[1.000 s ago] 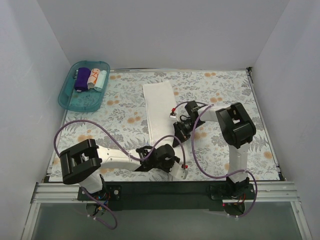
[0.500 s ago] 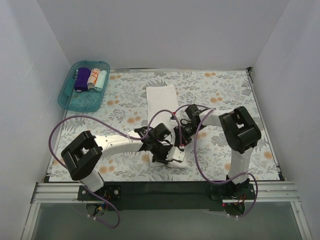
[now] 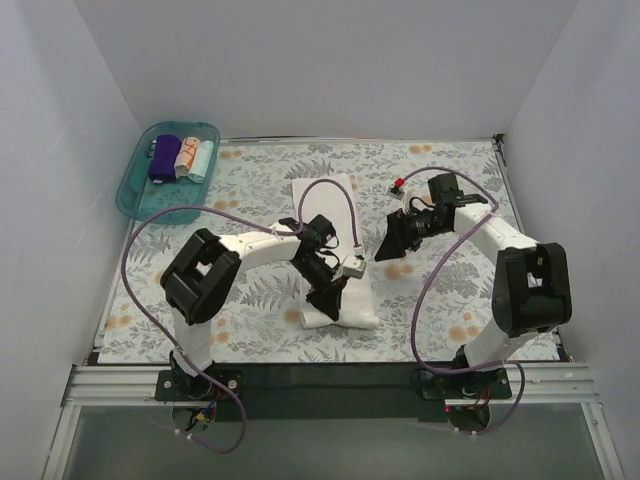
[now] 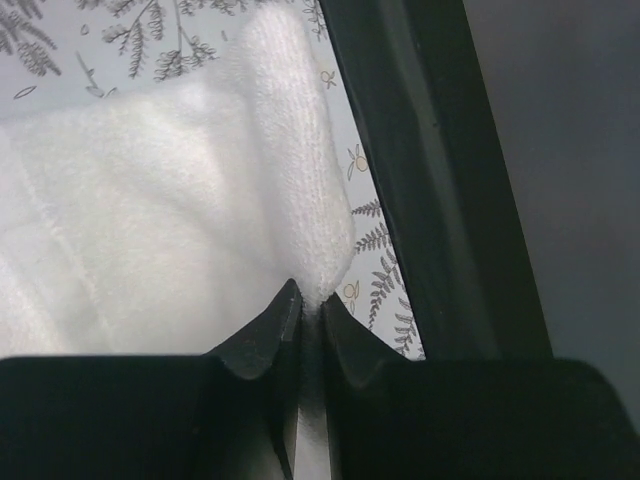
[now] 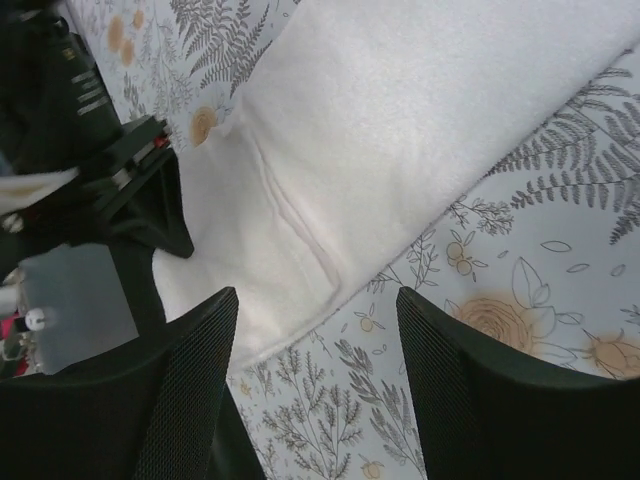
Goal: Roll the towels
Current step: Roll the towel
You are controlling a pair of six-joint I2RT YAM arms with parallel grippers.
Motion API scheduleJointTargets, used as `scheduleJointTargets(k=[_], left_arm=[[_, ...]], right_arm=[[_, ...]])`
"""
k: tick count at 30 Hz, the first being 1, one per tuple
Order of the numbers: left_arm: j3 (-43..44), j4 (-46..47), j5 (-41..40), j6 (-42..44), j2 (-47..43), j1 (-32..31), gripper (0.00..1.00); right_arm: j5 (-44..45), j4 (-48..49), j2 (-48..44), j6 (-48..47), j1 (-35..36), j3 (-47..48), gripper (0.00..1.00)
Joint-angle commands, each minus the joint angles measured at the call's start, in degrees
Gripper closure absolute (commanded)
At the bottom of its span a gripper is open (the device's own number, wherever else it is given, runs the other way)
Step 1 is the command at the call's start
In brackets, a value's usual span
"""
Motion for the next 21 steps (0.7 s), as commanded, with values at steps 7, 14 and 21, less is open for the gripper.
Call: scheduleJointTargets(k=[7, 14, 21], left_arm=[[15.6, -17.2, 13.1, 10.2, 17.1, 10.9, 0.88], [19.4, -20.7, 13.2, 13.5, 22.9, 12.4, 0.83], [18.2, -20.7, 13.7, 14.4, 23.3, 13.2, 0.76]], right_arm=[[-4.3, -5.1, -8.4, -10.1, -0.7, -4.8, 0.36], [-2.1, 2.9, -11.4, -7.8, 4.6, -8.8, 0.34], [1.0, 10.9, -7.8, -3.9, 12.4, -12.5, 0.34]])
